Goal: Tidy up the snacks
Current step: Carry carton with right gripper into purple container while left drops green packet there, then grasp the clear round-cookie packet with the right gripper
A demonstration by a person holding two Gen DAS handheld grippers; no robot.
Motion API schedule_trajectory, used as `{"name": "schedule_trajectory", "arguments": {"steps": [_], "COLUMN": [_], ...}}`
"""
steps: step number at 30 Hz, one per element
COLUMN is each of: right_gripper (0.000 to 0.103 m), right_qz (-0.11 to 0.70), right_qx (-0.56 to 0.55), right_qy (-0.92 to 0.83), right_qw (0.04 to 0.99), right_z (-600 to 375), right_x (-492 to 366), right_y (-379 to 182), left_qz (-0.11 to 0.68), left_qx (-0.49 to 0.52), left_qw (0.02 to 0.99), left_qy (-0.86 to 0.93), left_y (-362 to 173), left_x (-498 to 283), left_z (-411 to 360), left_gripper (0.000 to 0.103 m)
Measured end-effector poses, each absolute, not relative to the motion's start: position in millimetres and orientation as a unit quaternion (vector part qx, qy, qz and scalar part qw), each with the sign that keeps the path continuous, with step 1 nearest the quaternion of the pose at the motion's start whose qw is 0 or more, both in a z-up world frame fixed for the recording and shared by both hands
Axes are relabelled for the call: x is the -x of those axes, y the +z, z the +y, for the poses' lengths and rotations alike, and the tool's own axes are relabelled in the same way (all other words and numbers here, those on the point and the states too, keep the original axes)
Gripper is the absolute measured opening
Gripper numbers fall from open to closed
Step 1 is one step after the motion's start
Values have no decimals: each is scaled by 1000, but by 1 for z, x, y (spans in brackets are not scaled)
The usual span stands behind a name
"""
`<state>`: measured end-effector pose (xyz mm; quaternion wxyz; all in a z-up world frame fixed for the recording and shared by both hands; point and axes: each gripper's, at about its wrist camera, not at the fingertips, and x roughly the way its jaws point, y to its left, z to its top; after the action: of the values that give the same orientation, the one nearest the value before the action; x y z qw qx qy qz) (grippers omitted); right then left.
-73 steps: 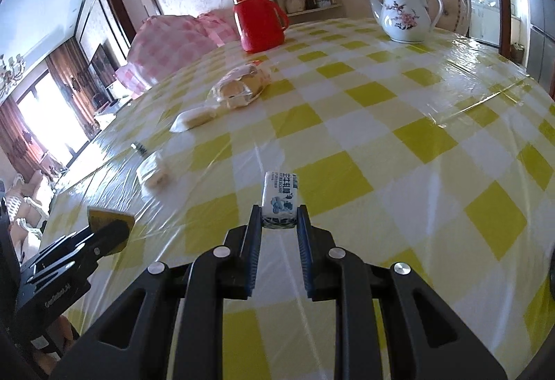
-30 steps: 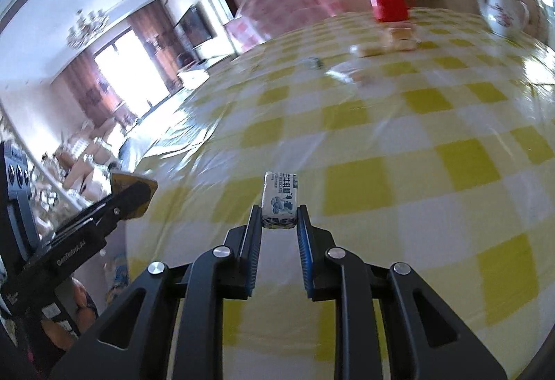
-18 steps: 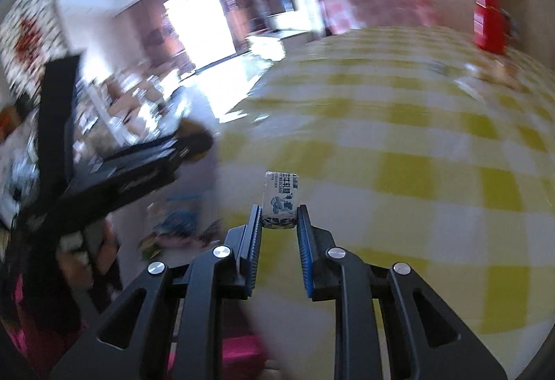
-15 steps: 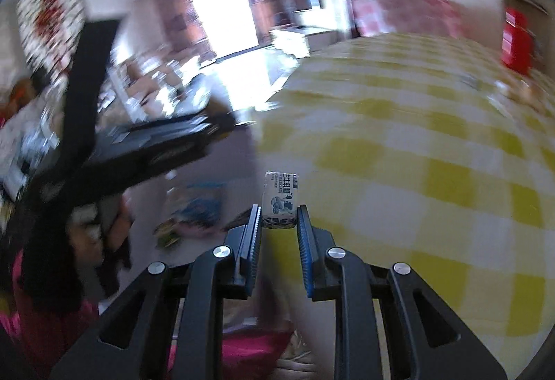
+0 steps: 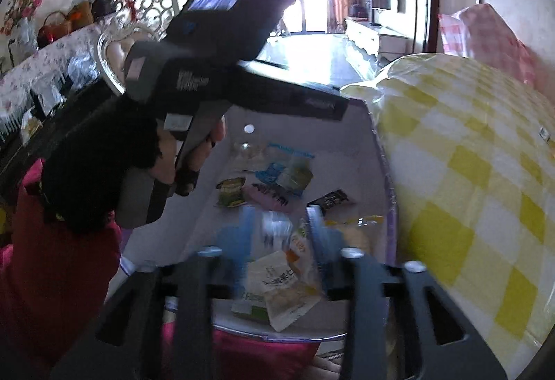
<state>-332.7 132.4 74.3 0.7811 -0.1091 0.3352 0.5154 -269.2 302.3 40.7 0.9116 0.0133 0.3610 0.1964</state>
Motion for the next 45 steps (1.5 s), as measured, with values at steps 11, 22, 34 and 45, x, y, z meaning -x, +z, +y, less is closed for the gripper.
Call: {"name": "schedule_trajectory", "arguments": {"steps": [11,22,34,45], "right_gripper": [69,87,87,87], "right_qz": [352,385,424,448], "right_qx": [28,-22,-44,-12], "right_qy": [459,289,189,215], "right_qw": [815,876,885,868], "right_z": [78,-47,-131,-96], "right_x": [273,165,9,-126], "right_y": [80,74,46,33], "left_qz": [365,378,340,300], "left_qx": [-6,198,309,377], "left_qw": [908,903,884,872], "left_qy": [206,48,86,87], "left_y": [40,77,20,8], "left_x": [253,102,-57,-59], "left_z": [285,179,118,158], "left_gripper": [93,101,101,101]}}
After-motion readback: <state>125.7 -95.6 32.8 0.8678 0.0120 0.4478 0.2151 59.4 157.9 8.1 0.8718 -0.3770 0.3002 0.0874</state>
